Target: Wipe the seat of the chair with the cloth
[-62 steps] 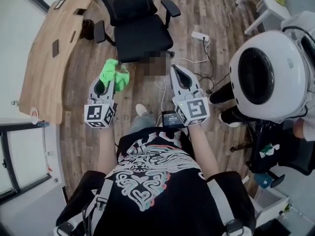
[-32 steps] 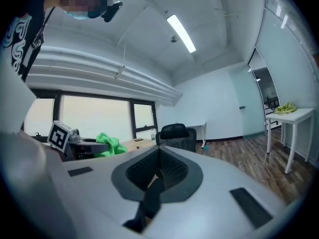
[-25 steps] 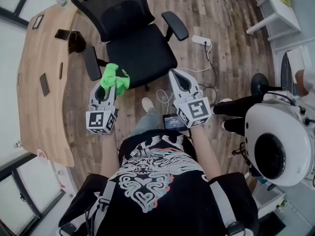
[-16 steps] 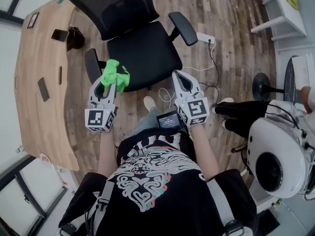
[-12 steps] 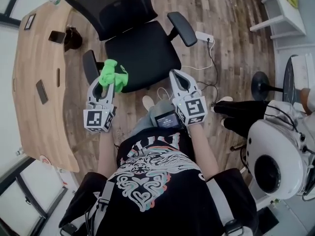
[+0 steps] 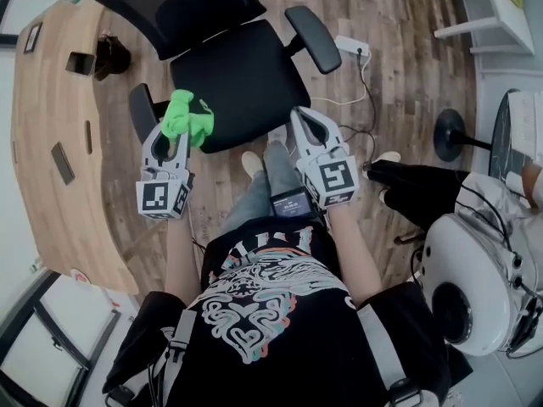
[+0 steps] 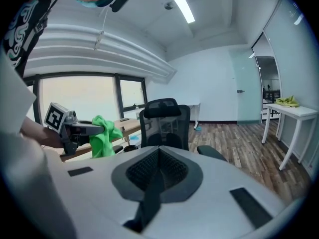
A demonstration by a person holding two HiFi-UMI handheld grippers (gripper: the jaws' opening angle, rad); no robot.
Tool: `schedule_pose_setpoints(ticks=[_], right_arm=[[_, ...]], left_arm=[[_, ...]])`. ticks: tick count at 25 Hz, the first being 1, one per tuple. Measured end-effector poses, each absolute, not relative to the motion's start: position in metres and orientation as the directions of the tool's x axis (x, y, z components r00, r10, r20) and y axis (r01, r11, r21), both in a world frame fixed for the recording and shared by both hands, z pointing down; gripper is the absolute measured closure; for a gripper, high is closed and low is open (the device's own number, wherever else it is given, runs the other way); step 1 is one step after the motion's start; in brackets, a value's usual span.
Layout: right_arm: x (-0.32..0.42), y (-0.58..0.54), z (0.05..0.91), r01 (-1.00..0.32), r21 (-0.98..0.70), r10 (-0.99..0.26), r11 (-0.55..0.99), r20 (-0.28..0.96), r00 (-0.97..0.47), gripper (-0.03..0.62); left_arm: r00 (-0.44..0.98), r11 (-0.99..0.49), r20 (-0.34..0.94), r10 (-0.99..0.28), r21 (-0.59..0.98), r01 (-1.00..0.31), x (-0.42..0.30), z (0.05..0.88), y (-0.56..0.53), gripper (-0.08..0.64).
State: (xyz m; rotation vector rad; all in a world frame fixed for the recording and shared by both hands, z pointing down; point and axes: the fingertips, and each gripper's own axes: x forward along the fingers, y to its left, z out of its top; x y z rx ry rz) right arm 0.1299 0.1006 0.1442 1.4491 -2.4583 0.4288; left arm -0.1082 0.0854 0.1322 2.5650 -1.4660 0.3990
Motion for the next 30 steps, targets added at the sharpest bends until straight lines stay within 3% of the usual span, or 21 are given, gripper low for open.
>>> schedule_pose_setpoints(ticks=[11,30], right_arm=[[0.132,0.074,0.206,-0.857,-0.105,-0.715,0.505,0.505,-0.483,0.591],[0.103,0.047,0.345,-0.818,-0.157,-0.605,0.554,0.599,-0.525,0.591]], left_arm=[[0.503,-0.505,0.344,-0.793,0.091,-0.858,-0.097,0.185,0.053,0.436],[0.450,-0.409,0.524,-0.723,0.199,-0.890,-0.108,0.346,0.054,0.436]])
